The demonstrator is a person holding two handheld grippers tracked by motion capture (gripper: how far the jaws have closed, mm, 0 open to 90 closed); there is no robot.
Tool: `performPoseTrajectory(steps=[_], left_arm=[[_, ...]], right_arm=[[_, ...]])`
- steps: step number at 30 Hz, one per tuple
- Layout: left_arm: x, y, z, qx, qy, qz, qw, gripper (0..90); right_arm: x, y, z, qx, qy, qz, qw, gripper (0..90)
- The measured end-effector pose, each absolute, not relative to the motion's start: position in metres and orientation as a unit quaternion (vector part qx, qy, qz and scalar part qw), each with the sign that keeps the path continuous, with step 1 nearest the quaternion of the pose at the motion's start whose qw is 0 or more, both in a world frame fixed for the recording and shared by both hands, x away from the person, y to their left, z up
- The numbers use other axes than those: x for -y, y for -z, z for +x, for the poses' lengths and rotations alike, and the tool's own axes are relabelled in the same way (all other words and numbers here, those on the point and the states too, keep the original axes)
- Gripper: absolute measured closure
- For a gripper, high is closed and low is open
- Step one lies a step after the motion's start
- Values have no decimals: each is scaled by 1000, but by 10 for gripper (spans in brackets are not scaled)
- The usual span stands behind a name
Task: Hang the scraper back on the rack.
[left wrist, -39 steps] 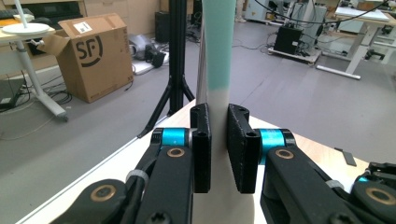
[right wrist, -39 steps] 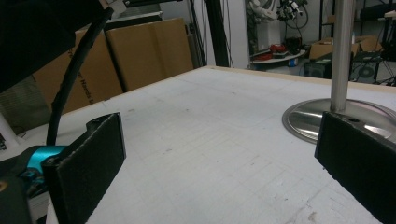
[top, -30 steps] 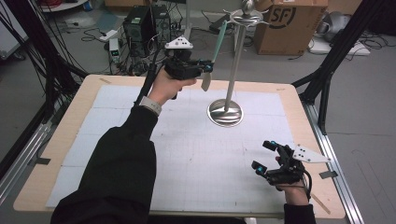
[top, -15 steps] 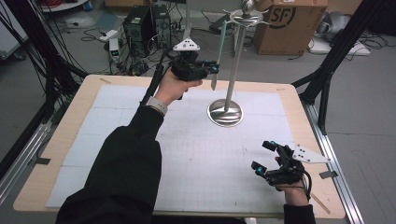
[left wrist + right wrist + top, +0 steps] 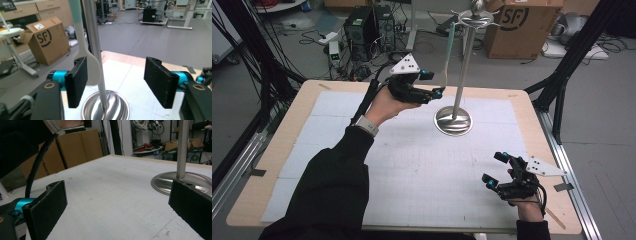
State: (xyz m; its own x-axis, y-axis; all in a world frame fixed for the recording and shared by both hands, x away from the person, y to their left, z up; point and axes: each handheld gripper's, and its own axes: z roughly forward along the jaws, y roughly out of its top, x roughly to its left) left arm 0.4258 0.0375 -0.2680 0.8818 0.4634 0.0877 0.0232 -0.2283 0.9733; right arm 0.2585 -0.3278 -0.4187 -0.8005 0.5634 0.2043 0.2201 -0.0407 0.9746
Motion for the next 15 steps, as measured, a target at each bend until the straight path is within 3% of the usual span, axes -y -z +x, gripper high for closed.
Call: performPoseTrajectory(steps=[5, 15], left_arm=[[-52, 280, 415, -155, -184, 751, 615, 210], [-90, 304, 402, -180, -175, 756, 604, 108]], right_arm=[[326, 419, 259, -682, -659, 288, 131, 8], [321, 422, 260, -690, -654, 285, 126, 8]])
